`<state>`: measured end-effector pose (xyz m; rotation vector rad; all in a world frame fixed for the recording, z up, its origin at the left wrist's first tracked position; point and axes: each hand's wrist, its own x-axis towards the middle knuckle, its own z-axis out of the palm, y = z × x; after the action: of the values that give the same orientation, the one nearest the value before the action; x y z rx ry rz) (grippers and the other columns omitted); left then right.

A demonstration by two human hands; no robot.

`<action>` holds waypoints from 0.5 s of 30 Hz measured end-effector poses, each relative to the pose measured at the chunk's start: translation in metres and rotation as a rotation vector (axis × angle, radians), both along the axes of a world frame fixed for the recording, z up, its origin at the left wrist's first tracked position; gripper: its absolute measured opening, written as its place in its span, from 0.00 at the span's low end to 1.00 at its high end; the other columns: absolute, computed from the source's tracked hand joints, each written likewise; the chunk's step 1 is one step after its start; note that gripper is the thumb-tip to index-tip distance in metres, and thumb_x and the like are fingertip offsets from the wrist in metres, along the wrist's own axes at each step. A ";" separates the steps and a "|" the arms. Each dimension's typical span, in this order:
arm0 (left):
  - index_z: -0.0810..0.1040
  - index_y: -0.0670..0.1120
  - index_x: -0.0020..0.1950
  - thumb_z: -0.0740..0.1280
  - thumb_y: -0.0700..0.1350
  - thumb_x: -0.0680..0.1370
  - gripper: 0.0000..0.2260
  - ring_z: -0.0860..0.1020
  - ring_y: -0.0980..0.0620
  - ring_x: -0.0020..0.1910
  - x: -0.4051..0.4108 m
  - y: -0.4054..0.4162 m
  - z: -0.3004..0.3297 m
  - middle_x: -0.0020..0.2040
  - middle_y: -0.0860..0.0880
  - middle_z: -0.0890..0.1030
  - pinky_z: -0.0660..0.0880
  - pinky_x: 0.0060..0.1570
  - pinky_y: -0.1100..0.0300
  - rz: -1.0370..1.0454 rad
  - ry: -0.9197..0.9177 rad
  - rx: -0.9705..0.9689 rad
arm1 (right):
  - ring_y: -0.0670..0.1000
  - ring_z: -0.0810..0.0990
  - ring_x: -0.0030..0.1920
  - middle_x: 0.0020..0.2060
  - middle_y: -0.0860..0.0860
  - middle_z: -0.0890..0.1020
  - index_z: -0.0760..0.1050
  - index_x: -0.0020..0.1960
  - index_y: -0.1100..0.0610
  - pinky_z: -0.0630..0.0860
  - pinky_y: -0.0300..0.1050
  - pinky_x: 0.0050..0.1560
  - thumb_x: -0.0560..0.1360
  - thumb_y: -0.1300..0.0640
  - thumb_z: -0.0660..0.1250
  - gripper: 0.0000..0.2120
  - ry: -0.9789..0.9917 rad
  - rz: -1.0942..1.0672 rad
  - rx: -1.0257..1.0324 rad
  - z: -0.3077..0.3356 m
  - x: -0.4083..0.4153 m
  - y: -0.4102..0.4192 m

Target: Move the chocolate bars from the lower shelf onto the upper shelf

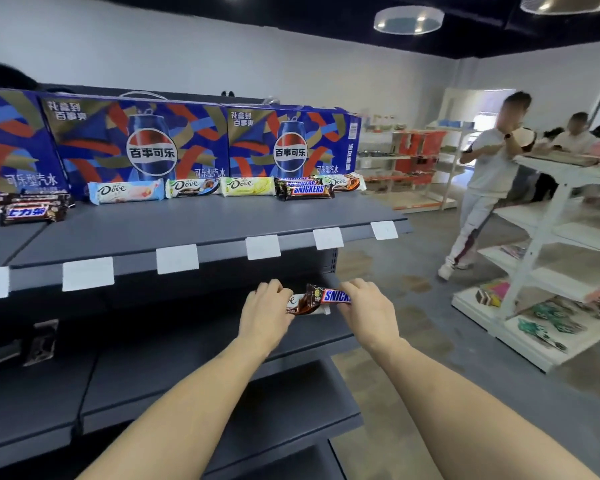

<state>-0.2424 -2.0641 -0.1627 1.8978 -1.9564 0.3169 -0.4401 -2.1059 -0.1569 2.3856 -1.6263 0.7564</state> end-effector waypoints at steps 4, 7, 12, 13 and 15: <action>0.75 0.52 0.64 0.68 0.52 0.76 0.17 0.72 0.51 0.54 -0.027 0.021 0.006 0.57 0.52 0.74 0.71 0.53 0.57 0.096 -0.006 -0.011 | 0.55 0.75 0.53 0.51 0.48 0.79 0.78 0.58 0.50 0.73 0.47 0.41 0.74 0.54 0.70 0.13 -0.025 0.108 -0.050 0.006 -0.022 -0.004; 0.75 0.52 0.64 0.68 0.53 0.76 0.17 0.73 0.50 0.54 -0.046 0.034 0.019 0.58 0.52 0.74 0.71 0.53 0.56 0.167 -0.016 -0.034 | 0.55 0.76 0.52 0.50 0.48 0.80 0.79 0.57 0.50 0.75 0.48 0.40 0.72 0.56 0.72 0.14 -0.060 0.196 -0.099 0.016 -0.030 -0.003; 0.76 0.51 0.64 0.69 0.53 0.76 0.18 0.73 0.51 0.53 -0.064 0.045 0.055 0.57 0.52 0.75 0.71 0.52 0.56 0.217 -0.033 -0.123 | 0.58 0.78 0.49 0.49 0.51 0.81 0.80 0.55 0.55 0.78 0.50 0.42 0.68 0.61 0.76 0.17 -0.102 0.323 -0.262 0.049 -0.037 -0.011; 0.76 0.51 0.63 0.69 0.53 0.75 0.18 0.73 0.51 0.53 -0.065 0.047 0.064 0.56 0.52 0.75 0.72 0.51 0.56 0.213 -0.029 -0.150 | 0.58 0.78 0.49 0.49 0.52 0.81 0.80 0.56 0.56 0.78 0.51 0.43 0.68 0.61 0.76 0.17 -0.112 0.329 -0.288 0.059 -0.037 -0.014; 0.77 0.51 0.63 0.69 0.53 0.75 0.17 0.74 0.51 0.52 -0.065 0.048 0.080 0.55 0.52 0.75 0.72 0.50 0.56 0.215 -0.034 -0.199 | 0.58 0.77 0.51 0.51 0.53 0.81 0.80 0.58 0.56 0.78 0.52 0.47 0.70 0.61 0.75 0.17 -0.141 0.327 -0.309 0.077 -0.034 -0.018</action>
<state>-0.3076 -2.0162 -0.0827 1.9826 -1.6733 0.5864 -0.4746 -2.1237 -0.0803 2.4359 -1.0692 1.1612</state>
